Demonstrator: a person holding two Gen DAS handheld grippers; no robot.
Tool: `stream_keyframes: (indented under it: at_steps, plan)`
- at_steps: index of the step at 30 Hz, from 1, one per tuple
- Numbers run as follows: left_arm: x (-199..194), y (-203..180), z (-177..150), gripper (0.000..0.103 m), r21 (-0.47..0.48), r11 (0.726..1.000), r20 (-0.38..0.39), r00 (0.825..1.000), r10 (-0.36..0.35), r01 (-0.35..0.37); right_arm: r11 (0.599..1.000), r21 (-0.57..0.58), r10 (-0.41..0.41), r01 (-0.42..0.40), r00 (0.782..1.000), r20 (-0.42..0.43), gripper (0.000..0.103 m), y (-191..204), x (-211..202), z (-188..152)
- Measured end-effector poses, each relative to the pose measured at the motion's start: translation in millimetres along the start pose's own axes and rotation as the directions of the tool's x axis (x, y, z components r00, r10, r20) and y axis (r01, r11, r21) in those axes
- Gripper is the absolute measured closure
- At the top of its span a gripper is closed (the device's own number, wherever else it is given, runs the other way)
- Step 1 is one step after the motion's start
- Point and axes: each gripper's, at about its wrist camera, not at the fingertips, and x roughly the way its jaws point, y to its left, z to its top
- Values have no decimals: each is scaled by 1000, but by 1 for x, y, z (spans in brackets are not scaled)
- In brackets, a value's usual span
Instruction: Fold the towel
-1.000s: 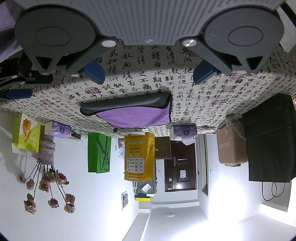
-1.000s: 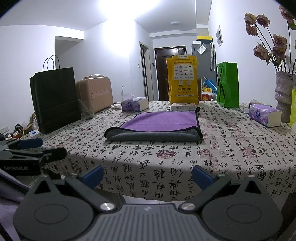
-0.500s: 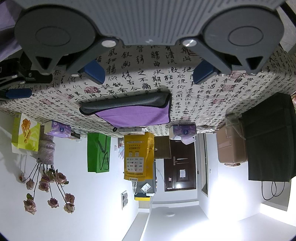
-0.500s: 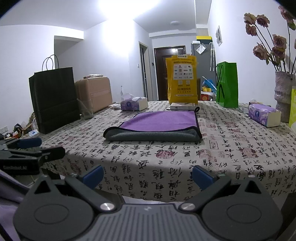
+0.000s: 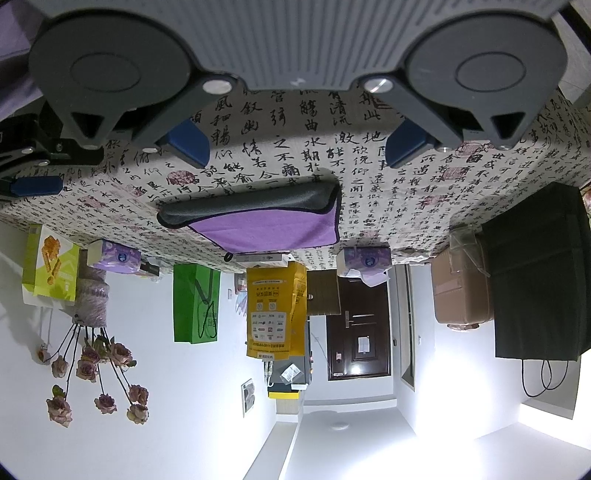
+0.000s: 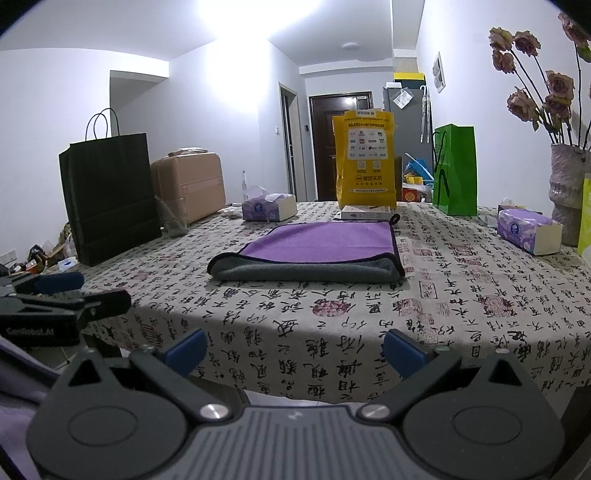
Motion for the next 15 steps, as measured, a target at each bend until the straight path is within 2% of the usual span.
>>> stream_keyframes:
  at_steps: [15]
  plan:
    - [2, 3, 0, 0, 1, 1000, -1, 1000, -1, 1, 1000, 8, -2, 2, 1000, -5, 1, 0, 1, 1]
